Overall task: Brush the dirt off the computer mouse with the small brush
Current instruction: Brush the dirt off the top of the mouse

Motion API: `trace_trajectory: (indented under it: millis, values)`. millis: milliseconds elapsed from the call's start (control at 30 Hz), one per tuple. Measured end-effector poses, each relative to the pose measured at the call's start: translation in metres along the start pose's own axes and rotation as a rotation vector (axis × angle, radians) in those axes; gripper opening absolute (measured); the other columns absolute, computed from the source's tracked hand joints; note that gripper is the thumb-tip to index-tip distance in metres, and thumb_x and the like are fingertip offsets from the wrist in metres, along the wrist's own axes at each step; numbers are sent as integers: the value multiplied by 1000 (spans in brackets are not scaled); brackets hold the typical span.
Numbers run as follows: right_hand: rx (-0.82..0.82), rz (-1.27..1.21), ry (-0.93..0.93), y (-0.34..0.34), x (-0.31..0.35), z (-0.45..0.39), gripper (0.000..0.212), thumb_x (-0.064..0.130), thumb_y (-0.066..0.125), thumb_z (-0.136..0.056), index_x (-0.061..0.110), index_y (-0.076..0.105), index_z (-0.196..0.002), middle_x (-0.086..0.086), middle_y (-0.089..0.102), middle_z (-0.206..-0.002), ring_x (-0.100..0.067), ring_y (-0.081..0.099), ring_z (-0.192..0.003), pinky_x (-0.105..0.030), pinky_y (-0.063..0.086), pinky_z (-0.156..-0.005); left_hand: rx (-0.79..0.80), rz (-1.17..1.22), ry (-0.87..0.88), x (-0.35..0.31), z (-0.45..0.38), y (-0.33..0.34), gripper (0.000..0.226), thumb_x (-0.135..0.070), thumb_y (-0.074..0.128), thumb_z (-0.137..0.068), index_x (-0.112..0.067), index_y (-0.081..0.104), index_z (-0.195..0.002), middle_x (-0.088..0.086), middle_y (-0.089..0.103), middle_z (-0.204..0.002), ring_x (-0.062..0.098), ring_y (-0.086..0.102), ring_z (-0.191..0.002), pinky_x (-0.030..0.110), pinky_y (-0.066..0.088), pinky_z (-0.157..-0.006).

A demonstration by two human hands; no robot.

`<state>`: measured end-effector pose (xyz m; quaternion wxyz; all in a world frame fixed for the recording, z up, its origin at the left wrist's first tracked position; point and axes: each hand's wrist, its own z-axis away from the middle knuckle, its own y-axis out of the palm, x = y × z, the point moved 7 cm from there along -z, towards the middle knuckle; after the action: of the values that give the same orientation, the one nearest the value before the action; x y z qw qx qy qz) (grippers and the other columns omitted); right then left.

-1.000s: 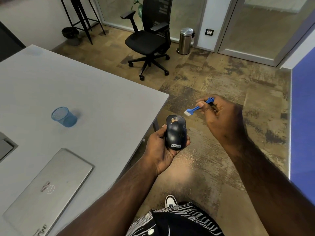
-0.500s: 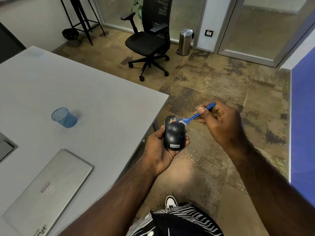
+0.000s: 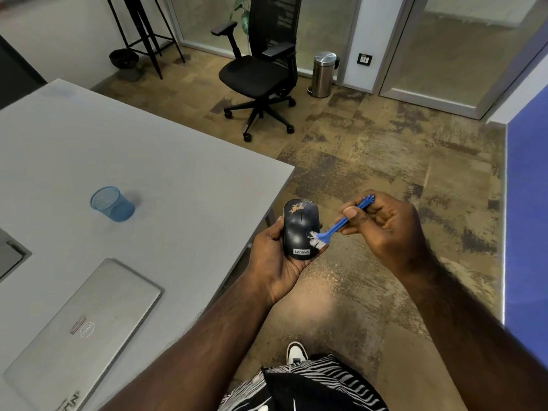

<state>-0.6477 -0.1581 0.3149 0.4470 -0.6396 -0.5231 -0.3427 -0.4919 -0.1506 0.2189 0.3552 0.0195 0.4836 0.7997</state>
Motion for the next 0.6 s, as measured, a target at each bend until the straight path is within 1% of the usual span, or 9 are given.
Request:
trace_trajectory:
  millis: [100, 167, 233, 300, 333, 400, 467, 533, 600]
  values:
    - [-75, 6, -2, -4, 1, -2, 11, 31, 61, -93, 38, 68, -95, 17, 77, -88, -6, 77, -77, -21, 61, -65, -10, -35, -6, 0, -1, -3, 45, -33, 35, -101, 1, 56, -121, 27, 69, -108, 40, 68, -90, 49, 57, -79]
    - [-105, -6, -21, -7, 2, -3, 10, 29, 61, -94, 36, 68, -97, 18, 77, -89, -7, 77, -78, -22, 61, -66, -16, -36, -13, 0, -1, -2, 45, -33, 34, -100, 2, 57, -118, 28, 69, -103, 40, 68, -87, 48, 56, -80]
    - [-22, -2, -47, -2, 5, 0, 12, 28, 62, -94, 36, 70, -97, 15, 77, -88, -9, 77, -76, -25, 62, -64, -6, -17, -2, -2, 0, -1, 44, -31, 34, -100, 1, 59, -117, 26, 70, -104, 36, 69, -89, 48, 56, -81]
    - [69, 12, -59, 8, 4, 4, 14, 27, 63, -93, 38, 71, -96, 14, 77, -87, -10, 77, -75, -26, 62, -62, 0, -20, 9, -3, -1, 0, 43, -31, 35, -99, -1, 59, -118, 24, 69, -109, 33, 68, -96, 48, 53, -87]
    - [71, 16, -58, 10, 3, 5, 14, 27, 63, -92, 39, 71, -96, 15, 77, -87, -9, 77, -75, -26, 62, -62, 0, -24, 13, -3, -1, 0, 43, -31, 36, -99, -1, 59, -120, 23, 69, -110, 32, 67, -98, 48, 52, -88]
    - [-3, 7, -44, 7, 2, 2, 13, 29, 61, -93, 39, 69, -96, 18, 76, -87, -7, 76, -76, -24, 62, -63, -5, -24, 11, -4, -1, 0, 44, -32, 35, -100, -1, 57, -122, 24, 68, -111, 35, 68, -94, 48, 55, -83]
    - [-92, -1, -53, 2, 3, -2, 16, 30, 61, -94, 43, 70, -96, 19, 76, -89, -6, 76, -78, -22, 61, -65, -7, -34, -2, -5, -1, 0, 46, -33, 35, -101, 1, 56, -122, 28, 68, -107, 38, 67, -88, 47, 58, -78]
    - [-105, 2, -64, 3, 5, -5, 19, 31, 61, -95, 47, 70, -98, 19, 76, -90, -7, 77, -79, -22, 61, -66, -16, -56, -6, -5, 0, -1, 46, -34, 34, -101, 1, 56, -121, 28, 69, -101, 39, 67, -85, 46, 58, -77]
    - [-115, 47, -67, 4, 5, -9, 18, 31, 61, -95, 47, 70, -98, 23, 75, -89, -5, 76, -79, -21, 61, -66, -25, -83, -7, -4, 0, -2, 49, -34, 34, -101, 3, 54, -125, 28, 68, -104, 39, 67, -85, 46, 58, -77]
